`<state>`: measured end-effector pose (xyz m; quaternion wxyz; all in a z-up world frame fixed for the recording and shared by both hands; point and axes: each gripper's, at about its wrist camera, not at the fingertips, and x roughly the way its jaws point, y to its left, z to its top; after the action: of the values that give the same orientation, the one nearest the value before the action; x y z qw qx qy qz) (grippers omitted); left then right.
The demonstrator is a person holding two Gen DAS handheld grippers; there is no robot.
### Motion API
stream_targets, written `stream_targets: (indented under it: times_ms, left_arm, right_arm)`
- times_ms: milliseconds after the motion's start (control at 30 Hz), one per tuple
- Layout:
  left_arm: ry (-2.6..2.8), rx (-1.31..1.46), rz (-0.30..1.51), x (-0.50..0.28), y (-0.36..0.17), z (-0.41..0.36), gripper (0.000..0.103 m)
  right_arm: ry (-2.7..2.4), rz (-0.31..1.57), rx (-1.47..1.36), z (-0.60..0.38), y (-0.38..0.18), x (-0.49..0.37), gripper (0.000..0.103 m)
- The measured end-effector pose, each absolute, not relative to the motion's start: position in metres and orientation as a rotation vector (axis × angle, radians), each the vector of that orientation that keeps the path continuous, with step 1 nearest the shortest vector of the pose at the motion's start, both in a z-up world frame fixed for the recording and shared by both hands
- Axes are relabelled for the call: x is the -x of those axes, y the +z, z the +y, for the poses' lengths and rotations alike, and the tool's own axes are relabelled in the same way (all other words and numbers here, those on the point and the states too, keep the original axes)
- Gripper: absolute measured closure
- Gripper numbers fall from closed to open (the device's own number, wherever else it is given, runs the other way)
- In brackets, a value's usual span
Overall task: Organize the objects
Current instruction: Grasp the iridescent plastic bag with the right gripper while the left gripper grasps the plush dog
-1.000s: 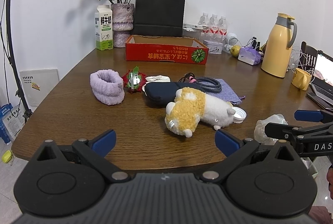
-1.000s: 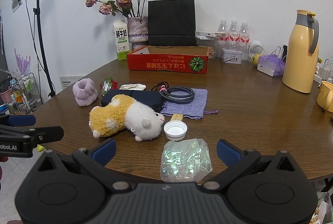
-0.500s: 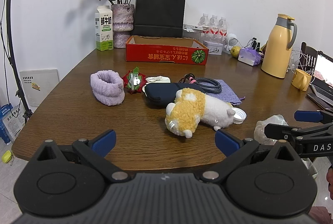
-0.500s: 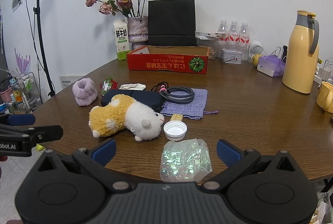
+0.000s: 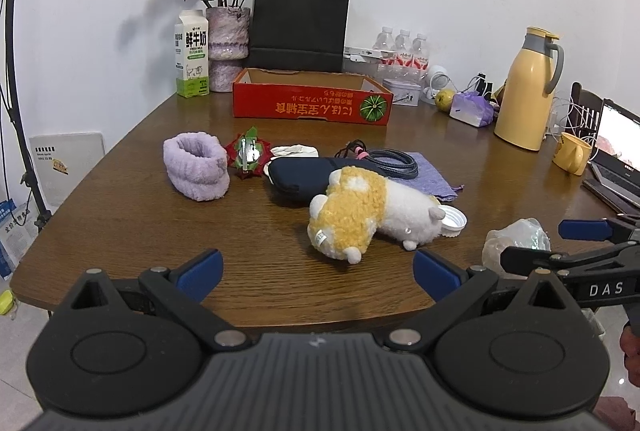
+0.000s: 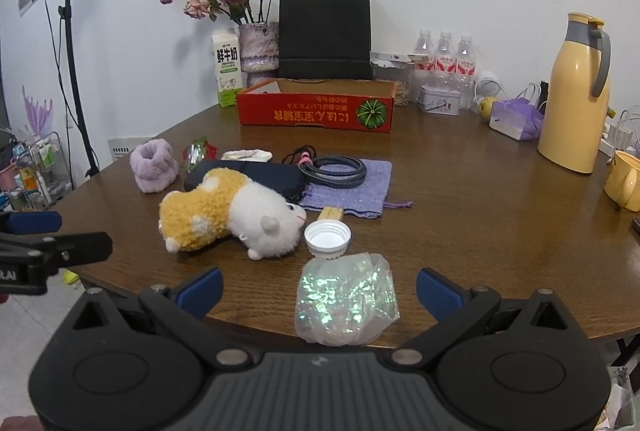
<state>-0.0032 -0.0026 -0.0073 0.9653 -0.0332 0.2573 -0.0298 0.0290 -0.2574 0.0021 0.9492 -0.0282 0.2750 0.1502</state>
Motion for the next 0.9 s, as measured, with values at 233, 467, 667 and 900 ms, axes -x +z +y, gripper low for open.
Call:
stream_targets:
  times_ms: [233, 467, 667, 900]
  left_arm:
    - [-0.09, 0.06, 0.535, -0.004, -0.012, -0.007, 0.0]
    - [-0.087, 0.077, 0.549, -0.013, -0.019, -0.009, 0.0]
    - [-0.067, 0.078, 0.55, -0.02, -0.022, -0.009, 0.0]
    - [-0.042, 0.075, 0.555, -0.026, -0.024, -0.011, 0.0]
  right_arm:
    - [0.301, 0.574, 0.074, -0.263, -0.006, -0.034, 0.0]
    - [0.315, 0.582, 0.089, -0.265, -0.018, -0.042, 0.0]
    - [0.334, 0.586, 0.098, -0.264, -0.031, -0.049, 0.005]
    - [0.368, 0.59, 0.065, -0.271, -0.043, -0.06, 0.02]
